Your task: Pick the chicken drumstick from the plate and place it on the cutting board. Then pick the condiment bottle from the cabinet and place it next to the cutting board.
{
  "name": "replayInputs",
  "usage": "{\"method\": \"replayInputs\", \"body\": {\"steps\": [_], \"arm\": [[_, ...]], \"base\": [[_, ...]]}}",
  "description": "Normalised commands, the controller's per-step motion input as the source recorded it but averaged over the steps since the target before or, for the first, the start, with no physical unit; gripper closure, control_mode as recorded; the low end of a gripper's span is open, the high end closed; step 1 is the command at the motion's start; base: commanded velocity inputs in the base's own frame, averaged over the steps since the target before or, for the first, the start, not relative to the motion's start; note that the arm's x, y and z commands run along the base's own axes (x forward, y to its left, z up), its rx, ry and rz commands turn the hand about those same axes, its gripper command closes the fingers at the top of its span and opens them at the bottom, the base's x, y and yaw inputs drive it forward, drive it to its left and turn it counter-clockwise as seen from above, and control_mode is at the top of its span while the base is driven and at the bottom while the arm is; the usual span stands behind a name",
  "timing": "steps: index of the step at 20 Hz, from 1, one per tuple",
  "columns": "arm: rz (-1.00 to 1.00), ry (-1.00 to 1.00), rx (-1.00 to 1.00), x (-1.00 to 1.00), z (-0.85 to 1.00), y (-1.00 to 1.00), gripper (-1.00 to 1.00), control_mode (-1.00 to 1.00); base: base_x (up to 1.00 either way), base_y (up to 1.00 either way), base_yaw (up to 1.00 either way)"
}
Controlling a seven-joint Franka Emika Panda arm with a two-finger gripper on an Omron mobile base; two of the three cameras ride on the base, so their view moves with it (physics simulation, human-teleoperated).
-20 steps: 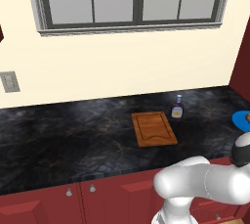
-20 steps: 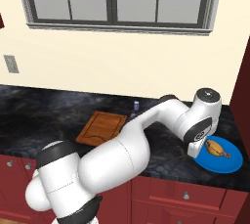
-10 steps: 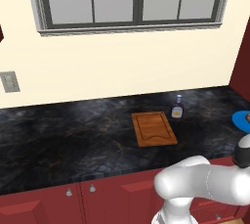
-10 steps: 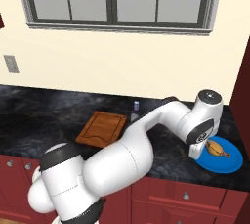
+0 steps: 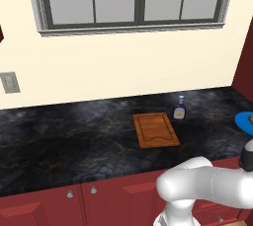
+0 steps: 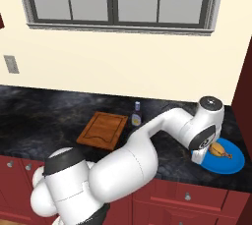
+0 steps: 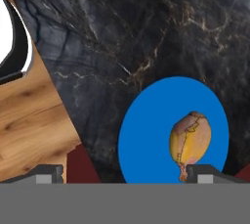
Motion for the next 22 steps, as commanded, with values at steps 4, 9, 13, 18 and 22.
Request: {"method": "replayInputs", "body": {"steps": [4, 9, 13, 18, 22], "arm": [[0.00, 0.00, 0.00, 0.05, -0.06, -0.25, -1.00, -1.00], [0.00, 0.01, 0.00, 0.05, -0.05, -0.27, -1.00, -1.00], [0.00, 0.04, 0.00, 0.15, -0.01, -0.18, -1.00, -1.00], [0.00, 0.04, 0.00, 0.19, -0.01, -0.14, -1.00, -1.00], [0.00, 0.02, 0.00, 0.14, -0.05, -0.16, -1.00, -1.00]], "base": [[0.00, 0.00, 0.00], [0.00, 0.00, 0.00], [0.00, 0.00, 0.00], [0.00, 0.00, 0.00], [0.00, 0.00, 0.00]]}}
